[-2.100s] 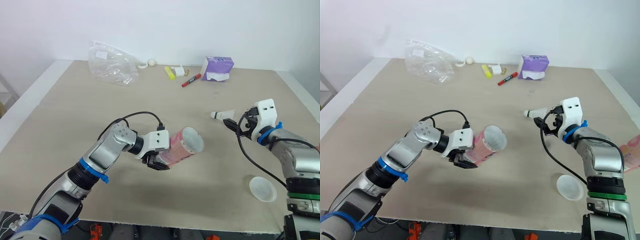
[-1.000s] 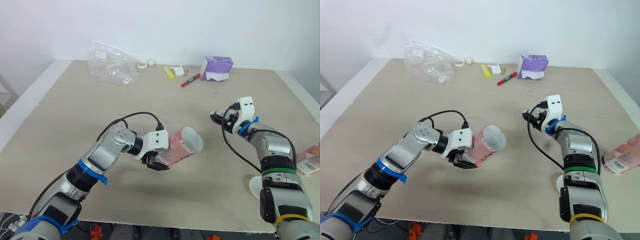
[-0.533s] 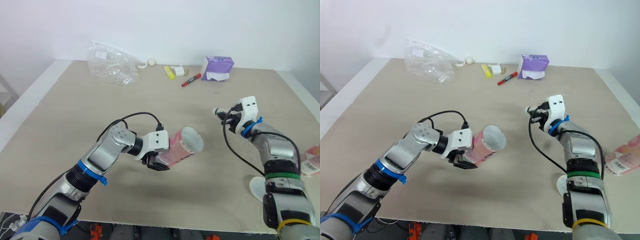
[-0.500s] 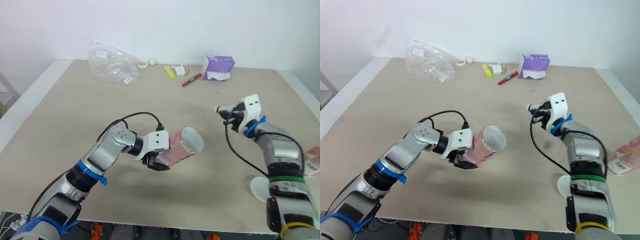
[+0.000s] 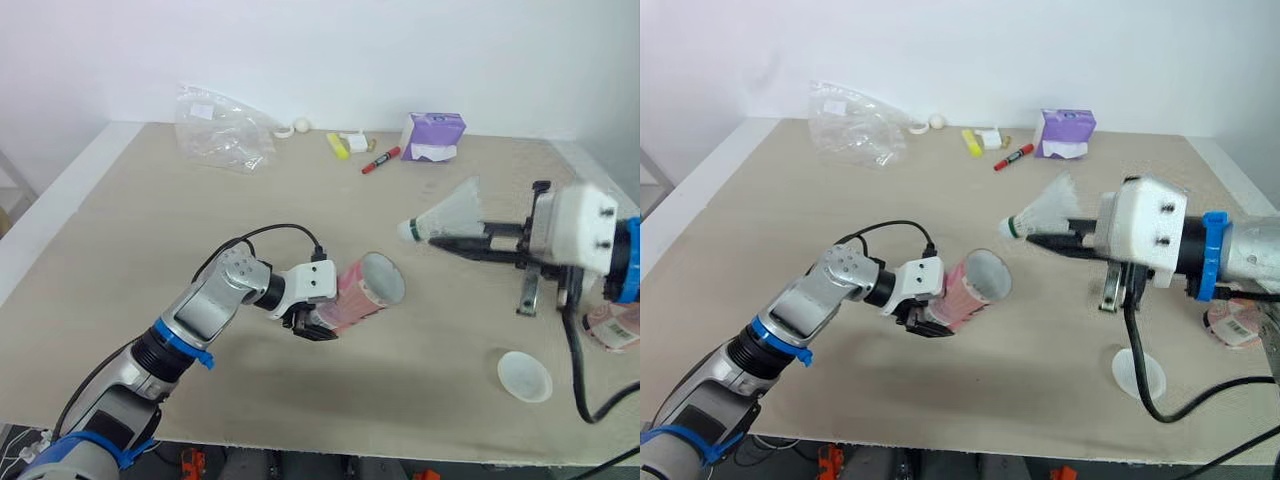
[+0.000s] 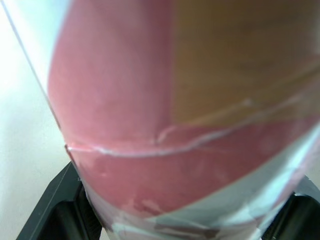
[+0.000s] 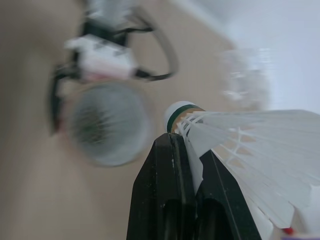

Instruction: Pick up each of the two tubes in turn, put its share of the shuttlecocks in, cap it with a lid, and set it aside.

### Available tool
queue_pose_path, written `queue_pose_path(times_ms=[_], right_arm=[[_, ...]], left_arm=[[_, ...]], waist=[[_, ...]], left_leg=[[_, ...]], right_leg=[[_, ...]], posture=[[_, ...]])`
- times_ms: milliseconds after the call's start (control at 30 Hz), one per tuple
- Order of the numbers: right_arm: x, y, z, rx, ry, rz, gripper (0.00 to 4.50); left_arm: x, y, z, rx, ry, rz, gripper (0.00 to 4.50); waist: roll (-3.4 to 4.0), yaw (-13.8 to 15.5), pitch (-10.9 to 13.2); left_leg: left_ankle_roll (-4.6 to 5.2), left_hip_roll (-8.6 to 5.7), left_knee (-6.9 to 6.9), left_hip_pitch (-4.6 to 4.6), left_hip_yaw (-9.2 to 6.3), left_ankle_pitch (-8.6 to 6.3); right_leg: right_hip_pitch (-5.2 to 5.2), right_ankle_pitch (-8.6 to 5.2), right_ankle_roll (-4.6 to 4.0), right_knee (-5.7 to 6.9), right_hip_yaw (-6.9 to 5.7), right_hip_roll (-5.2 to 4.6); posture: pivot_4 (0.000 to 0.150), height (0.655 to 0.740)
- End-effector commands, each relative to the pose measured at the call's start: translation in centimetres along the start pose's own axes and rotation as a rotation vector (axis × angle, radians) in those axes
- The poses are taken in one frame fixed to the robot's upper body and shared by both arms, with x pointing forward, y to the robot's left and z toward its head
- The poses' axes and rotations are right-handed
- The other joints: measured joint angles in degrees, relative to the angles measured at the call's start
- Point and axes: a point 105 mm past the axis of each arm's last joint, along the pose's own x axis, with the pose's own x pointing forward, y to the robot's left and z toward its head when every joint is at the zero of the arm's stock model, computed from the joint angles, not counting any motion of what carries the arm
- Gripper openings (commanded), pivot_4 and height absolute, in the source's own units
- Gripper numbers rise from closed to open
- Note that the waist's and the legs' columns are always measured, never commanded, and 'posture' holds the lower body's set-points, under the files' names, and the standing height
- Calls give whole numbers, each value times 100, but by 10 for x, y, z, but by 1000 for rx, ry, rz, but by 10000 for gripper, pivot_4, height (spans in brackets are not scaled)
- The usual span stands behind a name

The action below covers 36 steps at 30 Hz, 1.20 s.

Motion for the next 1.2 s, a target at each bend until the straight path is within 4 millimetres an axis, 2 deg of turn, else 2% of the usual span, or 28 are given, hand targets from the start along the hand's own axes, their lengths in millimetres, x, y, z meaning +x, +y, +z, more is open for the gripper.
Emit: queue_pose_path(times_ms=[33,133,433,567,667,800,867,933,1033,1133,1200], right_arm=[[-2,4,5,-63,17,17,299],[2,9,1,-70,21,33,299],[19,18,3,-114,-20,97,299],[25,20,4,-101,-32,133,14659],[24,16,5,-65,-39,124,27861],[14,9,5,92,-58,70,44265],[9,3,3,196,-65,31,44265],[1,-5,-8,297,-43,-19,44265],[-3,-12,-20,343,-21,-66,44265],[-1,-12,-25,329,6,-55,36565],[5,-10,-27,302,32,-33,25858]], left_arm=[[5,-5,-9,-32,51,-43,33717],[4,-4,-10,-28,69,-45,33717],[1,0,-8,-24,102,-20,33717],[1,3,-7,-25,111,-4,33717],[1,3,-7,-27,116,0,33717],[0,4,-7,-24,122,5,33717],[0,5,-7,-17,128,9,33717],[1,8,-5,11,144,21,33717],[1,12,-3,36,156,34,33717],[2,16,-1,56,170,44,33717],[3,18,0,63,177,47,33717]], waist=[[0,0,0],[-3,5,1],[-5,-2,3],[-6,-2,3],[-9,1,5],[-10,2,6],[-10,1,6],[-11,5,6],[-12,7,6],[-12,8,6],[-11,5,5]], left_leg=[[-1,0,0,-2,1,0],[-1,0,0,-5,3,-1],[-1,2,0,-5,3,-1],[-2,3,0,-6,3,-1],[-2,3,0,-6,3,-1],[-2,3,0,-6,3,-1],[-1,3,0,-6,3,-1],[-1,4,0,-6,2,-1],[-1,4,6,-5,4,0],[2,3,7,-6,6,2],[2,4,8,-5,6,3]], right_leg=[[-1,0,-2,0,0,-1],[-4,16,-32,0,0,-2],[-7,13,-30,1,-2,2],[-8,14,-32,1,-4,3],[-9,15,-34,1,-3,3],[-8,17,-36,1,-3,2],[-8,18,-39,1,-3,1],[-8,20,-40,2,-3,0],[-4,23,-42,1,-5,-4],[-5,20,-31,1,-6,-5],[-6,20,-24,1,-6,-2]], posture=[[1500,7400],[1500,7400],[1500,7400],[1500,7400],[1500,7400],[1500,7400],[1500,7400],[1500,7400],[1500,7400],[1500,7400],[1500,7400]])
